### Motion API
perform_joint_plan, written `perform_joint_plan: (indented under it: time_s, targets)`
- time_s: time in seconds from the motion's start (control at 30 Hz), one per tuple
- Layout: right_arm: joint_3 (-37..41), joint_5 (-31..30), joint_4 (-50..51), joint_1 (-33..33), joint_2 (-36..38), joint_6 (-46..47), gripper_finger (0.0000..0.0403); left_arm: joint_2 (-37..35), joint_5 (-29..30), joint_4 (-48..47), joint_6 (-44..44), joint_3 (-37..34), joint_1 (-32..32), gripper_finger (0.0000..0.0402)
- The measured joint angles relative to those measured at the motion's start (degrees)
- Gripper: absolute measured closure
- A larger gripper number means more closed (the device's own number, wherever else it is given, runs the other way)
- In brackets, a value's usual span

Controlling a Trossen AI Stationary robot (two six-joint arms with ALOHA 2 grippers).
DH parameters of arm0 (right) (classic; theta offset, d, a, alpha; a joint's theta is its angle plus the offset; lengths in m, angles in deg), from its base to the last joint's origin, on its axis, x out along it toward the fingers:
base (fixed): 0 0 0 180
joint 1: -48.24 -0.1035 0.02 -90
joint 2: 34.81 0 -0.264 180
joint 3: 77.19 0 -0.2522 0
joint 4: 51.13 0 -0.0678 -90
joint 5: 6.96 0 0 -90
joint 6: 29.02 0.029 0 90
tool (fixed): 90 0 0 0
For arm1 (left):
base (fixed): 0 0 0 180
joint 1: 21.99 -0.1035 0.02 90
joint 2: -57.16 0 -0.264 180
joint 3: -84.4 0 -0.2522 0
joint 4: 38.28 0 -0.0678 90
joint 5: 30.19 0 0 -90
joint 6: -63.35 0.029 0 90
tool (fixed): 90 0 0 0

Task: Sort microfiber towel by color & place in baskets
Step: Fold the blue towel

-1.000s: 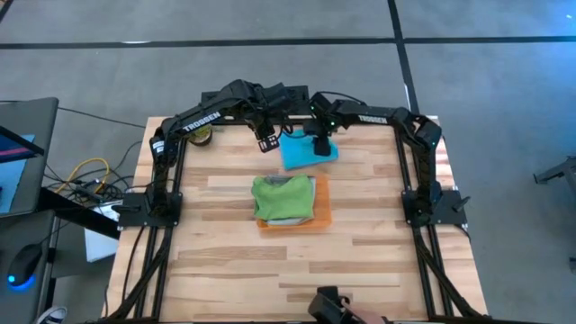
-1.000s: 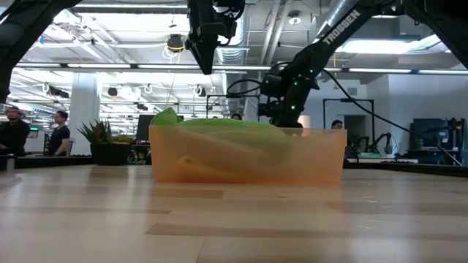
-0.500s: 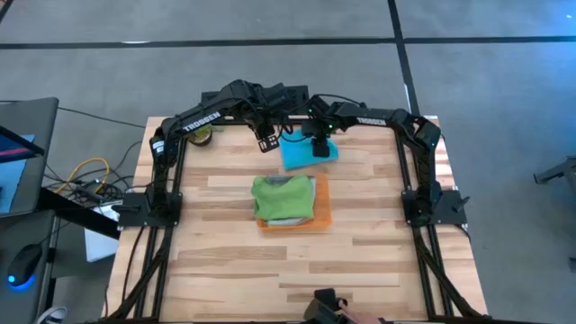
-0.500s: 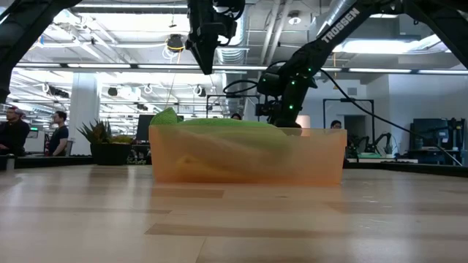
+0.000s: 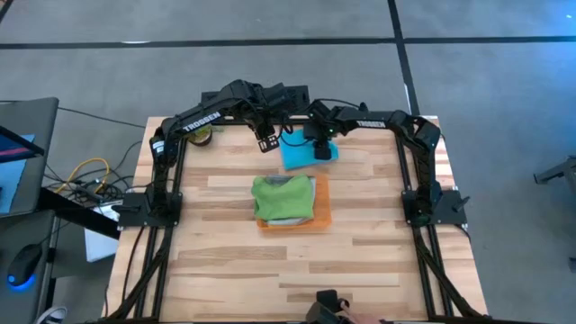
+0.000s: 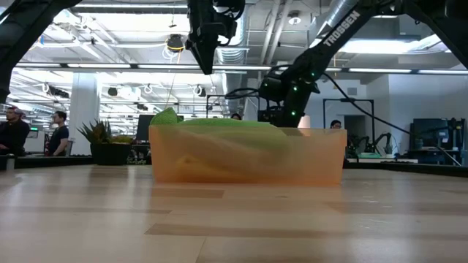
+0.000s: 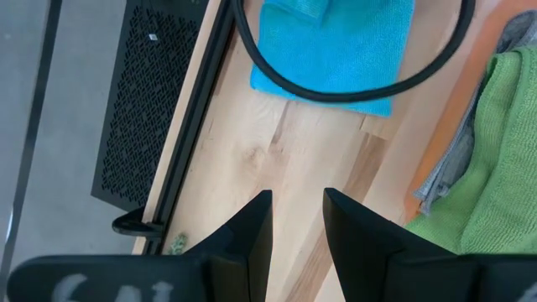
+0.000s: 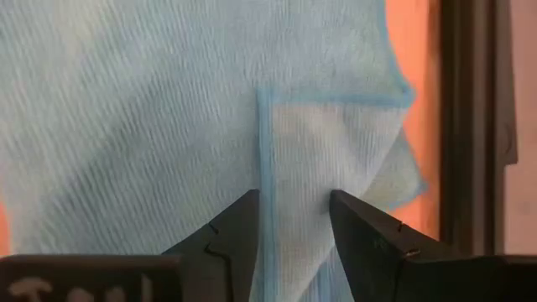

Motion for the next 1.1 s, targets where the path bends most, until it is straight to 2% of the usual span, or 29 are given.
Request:
perform_joint_plan:
  time_s: [0.2, 0.37, 0.53, 0.73, 0.8, 0.87, 1.03, 1.1]
  targets:
    - [-0.09, -0.02, -0.99, -0.07, 0.00, 1.32, 0.0232, 0.00, 0.00, 0.00, -0.02, 0.00, 0.00, 0.0302]
    - [-0.09, -5.61, -4.10, 0.21, 0.00, 2.32, 0.0232, 0.00, 0.01, 0.00, -0.04, 0.00, 0.00, 0.0302]
    - [-0.09, -7.25, -4.42, 1.43, 0.00, 2.54, 0.0232, 0.00, 0.00, -0.04, -0.04, 0.00, 0.00, 0.0302]
    - [-0.09, -14.02, -4.28, 2.74, 0.07, 7.70, 0.0232, 0.00, 0.00, -0.13, 0.08, 0.00, 0.00, 0.0302]
    - [-0.10, -14.18, -2.49, 2.96, 0.79, 9.93, 0.0232, 0.00, 0.00, -0.20, 0.30, 0.00, 0.00, 0.0302]
    - [-0.70, -10.18, 0.29, 3.01, 2.19, 10.34, 0.0232, 0.00, 0.00, -0.25, 0.32, 0.00, 0.00, 0.0302]
    - [-0.96, 9.82, 3.43, 2.73, 4.43, 8.23, 0.0232, 0.00, 0.00, -0.42, 0.61, 0.00, 0.00, 0.0302]
    - [-0.88, 15.42, 3.54, 2.71, 4.42, 6.26, 0.0232, 0.00, 0.00, -0.44, 1.28, 0.00, 0.00, 0.0302]
